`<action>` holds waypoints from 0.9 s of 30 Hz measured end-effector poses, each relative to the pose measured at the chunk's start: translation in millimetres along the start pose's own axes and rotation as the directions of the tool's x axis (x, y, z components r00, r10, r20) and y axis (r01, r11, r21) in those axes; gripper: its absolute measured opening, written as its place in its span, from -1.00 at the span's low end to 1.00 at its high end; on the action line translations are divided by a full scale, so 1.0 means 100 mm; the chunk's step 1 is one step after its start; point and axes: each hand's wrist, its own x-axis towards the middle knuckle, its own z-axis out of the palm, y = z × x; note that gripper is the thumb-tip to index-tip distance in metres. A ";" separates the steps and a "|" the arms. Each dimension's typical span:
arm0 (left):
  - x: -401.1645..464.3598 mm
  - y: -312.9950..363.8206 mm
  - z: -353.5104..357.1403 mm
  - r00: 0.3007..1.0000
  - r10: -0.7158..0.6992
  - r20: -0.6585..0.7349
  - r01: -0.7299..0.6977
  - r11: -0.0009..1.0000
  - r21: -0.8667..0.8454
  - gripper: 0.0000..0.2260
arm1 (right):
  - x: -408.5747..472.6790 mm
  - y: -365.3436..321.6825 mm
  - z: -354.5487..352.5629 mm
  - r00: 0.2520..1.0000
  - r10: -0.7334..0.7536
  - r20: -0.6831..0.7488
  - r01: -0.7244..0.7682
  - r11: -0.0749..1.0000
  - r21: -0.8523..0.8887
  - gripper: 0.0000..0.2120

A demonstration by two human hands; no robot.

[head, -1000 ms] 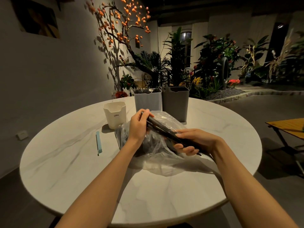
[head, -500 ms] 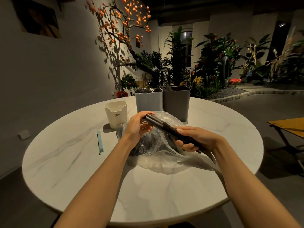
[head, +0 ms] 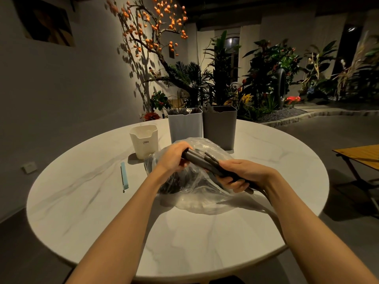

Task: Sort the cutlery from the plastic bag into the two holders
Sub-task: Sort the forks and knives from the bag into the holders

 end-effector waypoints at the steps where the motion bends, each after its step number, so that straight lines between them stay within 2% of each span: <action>1: 0.00 0.00 0.00 1.000 -0.007 -0.003 0.007 1.000 0.001 -0.67 | 0.00 0.00 0.01 1.000 -0.019 0.016 0.019 0.999 -0.038 -0.71; 4: 0.00 -0.01 0.00 0.999 -0.035 0.018 0.036 0.997 -0.061 -0.64 | 0.03 0.00 -0.01 0.998 -0.043 0.050 0.049 0.991 -0.127 -0.66; 7: -0.02 0.00 -0.01 0.997 -0.062 0.038 0.067 0.985 -0.158 -0.61 | 0.03 0.01 -0.01 0.999 -0.048 0.006 0.048 0.980 -0.192 -0.60; 11: -0.02 -0.03 -0.03 0.990 -0.094 0.102 0.114 0.969 -0.219 -0.59 | 0.03 0.04 -0.09 0.999 -0.034 -0.042 0.028 0.990 -0.138 -0.87; 13: -0.01 -0.02 -0.03 0.986 -0.134 0.095 0.154 0.955 -0.253 -0.62 | 0.03 0.04 -0.09 0.999 -0.033 -0.036 0.029 0.994 -0.109 -0.87; 18: 0.01 -0.04 0.03 0.993 -0.112 -0.019 0.110 0.988 -0.112 -0.69 | 0.08 0.04 -0.04 0.990 -0.076 -0.115 0.053 0.980 -0.190 -0.77; 24: 0.04 -0.09 0.02 0.987 -0.098 -0.125 0.088 0.993 -0.084 -0.72 | 0.15 0.06 -0.05 0.967 -0.173 -0.185 0.108 0.942 -0.318 -0.82; 27: 0.05 -0.11 0.02 0.982 -0.083 -0.171 0.073 0.995 -0.064 -0.69 | 0.19 0.07 -0.08 0.931 -0.206 -0.302 0.098 0.936 -0.338 -0.76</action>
